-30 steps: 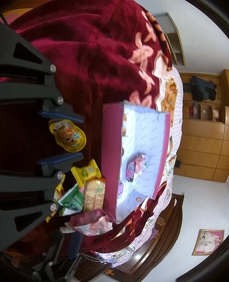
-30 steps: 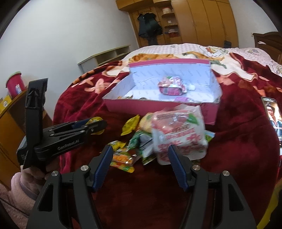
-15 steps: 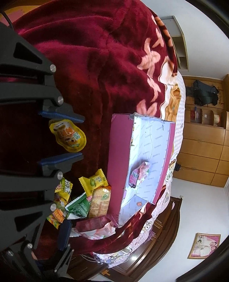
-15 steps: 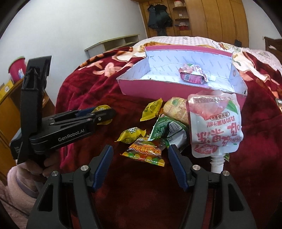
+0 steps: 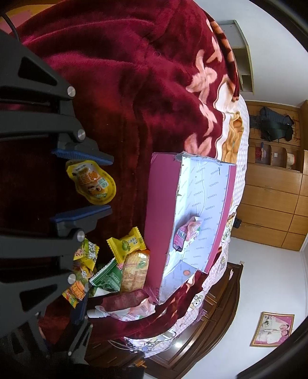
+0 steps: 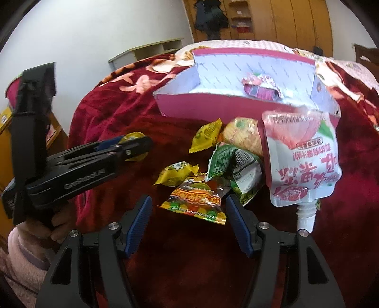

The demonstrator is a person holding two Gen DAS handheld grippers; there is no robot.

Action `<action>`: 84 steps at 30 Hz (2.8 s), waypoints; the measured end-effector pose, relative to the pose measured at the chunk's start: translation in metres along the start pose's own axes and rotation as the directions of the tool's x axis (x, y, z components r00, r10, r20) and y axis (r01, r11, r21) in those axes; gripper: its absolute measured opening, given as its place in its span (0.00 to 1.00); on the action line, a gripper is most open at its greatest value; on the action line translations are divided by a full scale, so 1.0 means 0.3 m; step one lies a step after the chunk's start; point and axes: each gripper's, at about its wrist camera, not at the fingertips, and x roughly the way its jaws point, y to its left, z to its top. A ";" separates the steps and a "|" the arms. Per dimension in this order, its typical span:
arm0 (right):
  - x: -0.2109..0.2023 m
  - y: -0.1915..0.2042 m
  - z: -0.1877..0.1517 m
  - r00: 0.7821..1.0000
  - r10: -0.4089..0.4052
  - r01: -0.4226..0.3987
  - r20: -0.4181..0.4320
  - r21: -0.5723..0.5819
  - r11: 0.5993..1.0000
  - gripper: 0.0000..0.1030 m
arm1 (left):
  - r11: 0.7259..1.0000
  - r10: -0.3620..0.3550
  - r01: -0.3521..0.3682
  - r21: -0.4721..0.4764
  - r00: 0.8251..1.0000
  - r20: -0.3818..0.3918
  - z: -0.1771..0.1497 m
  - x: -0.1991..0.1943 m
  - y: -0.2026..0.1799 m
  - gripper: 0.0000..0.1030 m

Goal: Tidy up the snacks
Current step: 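Grasp the yellow jelly cup with the left tool while the right grasps a burger-gummy packet, then carry the jelly cup with the left tool while the right carries the gummy packet toward the box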

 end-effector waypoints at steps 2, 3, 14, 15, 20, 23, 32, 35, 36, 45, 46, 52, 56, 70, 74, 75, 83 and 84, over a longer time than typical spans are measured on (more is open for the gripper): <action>0.008 -0.005 -0.001 1.000 0.004 -0.004 0.005 0.009 1.000 0.64 | 1.000 0.001 -0.001 0.001 1.000 0.000 0.000 0.000 0.000 0.35; 0.009 -0.006 -0.002 1.000 0.004 -0.004 0.010 0.011 1.000 0.64 | 1.000 0.002 -0.002 0.002 1.000 0.000 0.000 0.000 0.000 0.36; 0.019 -0.022 -0.007 0.999 -0.021 0.021 0.036 0.009 1.000 0.52 | 1.000 0.004 -0.004 0.005 1.000 0.003 0.000 0.004 0.001 0.36; 0.016 -0.027 -0.008 0.999 -0.018 0.018 0.039 0.015 1.000 0.51 | 1.000 0.006 -0.006 0.005 1.000 0.004 0.000 0.005 0.001 0.36; 0.000 -0.041 -0.017 0.999 0.006 -0.008 0.050 0.030 1.000 0.49 | 1.000 0.004 -0.004 0.006 1.000 0.005 0.002 0.001 0.000 0.36; -0.014 -0.043 -0.019 0.998 0.035 -0.037 0.052 0.043 0.998 0.49 | 1.000 0.004 -0.004 0.006 1.000 0.004 0.002 0.000 0.000 0.36; -0.080 -0.031 -0.034 0.993 0.077 -0.080 0.086 0.031 0.996 0.49 | 1.000 -0.003 0.002 0.023 1.000 0.019 0.011 -0.039 -0.037 0.35; -0.103 -0.029 -0.033 0.991 0.086 -0.090 0.103 0.029 0.996 0.49 | 0.999 -0.006 0.005 0.033 1.000 0.024 0.011 -0.052 -0.056 0.35; -0.112 -0.030 -0.033 0.990 0.090 -0.094 0.109 0.030 0.995 0.49 | 0.999 -0.007 0.006 0.036 1.000 0.026 0.011 -0.056 -0.062 0.35; -0.163 -0.038 -0.031 0.985 0.092 -0.099 0.148 0.035 0.995 0.49 | 0.999 -0.020 0.019 0.051 0.999 0.036 0.013 -0.082 -0.094 0.35; -0.166 -0.039 -0.030 0.984 0.091 -0.098 0.151 0.035 0.995 0.49 | 0.998 -0.021 0.020 0.053 0.999 0.036 0.013 -0.084 -0.096 0.35; -0.181 -0.046 -0.025 0.982 0.091 -0.098 0.164 0.035 0.995 0.49 | 0.998 -0.025 0.023 0.060 0.999 0.041 0.015 -0.093 -0.107 0.35; -0.180 -0.047 -0.022 0.982 0.091 -0.098 0.167 0.035 0.995 0.49 | 0.998 -0.034 0.031 0.055 0.999 0.042 0.019 -0.097 -0.108 0.35; -0.236 -0.077 0.028 0.974 0.057 -0.063 0.217 0.021 0.998 0.49 | 0.997 -0.045 0.041 0.066 0.997 0.067 0.074 -0.102 -0.124 0.35; -0.248 -0.099 0.050 0.972 0.038 -0.044 0.230 0.021 0.999 0.49 | 0.997 -0.044 0.039 0.066 0.997 0.067 0.098 -0.086 -0.126 0.36; -0.249 -0.104 0.058 0.972 0.033 -0.039 0.233 0.021 0.999 0.49 | 0.997 -0.044 0.039 0.067 0.997 0.068 0.104 -0.082 -0.126 0.35; -0.267 -0.139 0.111 0.964 0.004 -0.011 0.264 0.025 1.000 0.49 | 0.997 -0.049 0.043 0.068 0.996 0.079 0.178 -0.033 -0.133 0.36; -0.268 -0.143 0.116 0.964 0.001 -0.008 0.266 0.025 1.000 0.49 | 0.997 -0.048 0.042 0.069 0.996 0.080 0.188 -0.025 -0.134 0.36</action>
